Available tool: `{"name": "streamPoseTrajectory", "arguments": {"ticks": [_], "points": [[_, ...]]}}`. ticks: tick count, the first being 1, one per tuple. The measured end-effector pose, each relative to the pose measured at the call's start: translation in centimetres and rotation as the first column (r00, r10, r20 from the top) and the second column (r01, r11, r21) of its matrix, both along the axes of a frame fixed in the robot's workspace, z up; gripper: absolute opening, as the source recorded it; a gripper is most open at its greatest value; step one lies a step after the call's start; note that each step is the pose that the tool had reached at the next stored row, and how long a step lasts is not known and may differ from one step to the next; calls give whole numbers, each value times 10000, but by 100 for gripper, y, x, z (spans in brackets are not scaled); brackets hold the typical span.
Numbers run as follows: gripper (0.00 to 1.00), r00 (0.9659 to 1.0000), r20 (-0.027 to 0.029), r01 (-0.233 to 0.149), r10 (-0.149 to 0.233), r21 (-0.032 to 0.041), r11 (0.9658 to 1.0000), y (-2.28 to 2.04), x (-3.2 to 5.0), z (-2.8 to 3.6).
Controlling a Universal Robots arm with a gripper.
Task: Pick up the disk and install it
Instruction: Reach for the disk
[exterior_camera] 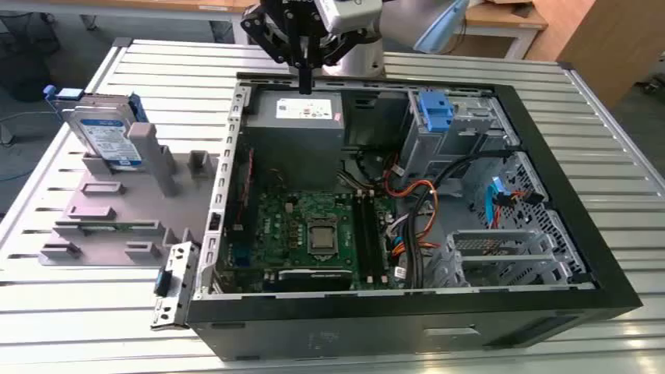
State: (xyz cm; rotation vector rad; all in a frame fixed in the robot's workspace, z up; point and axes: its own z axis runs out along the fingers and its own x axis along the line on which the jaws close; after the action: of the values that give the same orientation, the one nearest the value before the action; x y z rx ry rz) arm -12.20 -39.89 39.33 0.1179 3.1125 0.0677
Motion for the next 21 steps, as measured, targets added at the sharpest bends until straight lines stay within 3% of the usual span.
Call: {"name": "streamPoseTrajectory", "arguments": {"ticks": [21], "points": [[11, 10000, 1, 0, 0, 27, 10000, 0, -59, -1]]}}
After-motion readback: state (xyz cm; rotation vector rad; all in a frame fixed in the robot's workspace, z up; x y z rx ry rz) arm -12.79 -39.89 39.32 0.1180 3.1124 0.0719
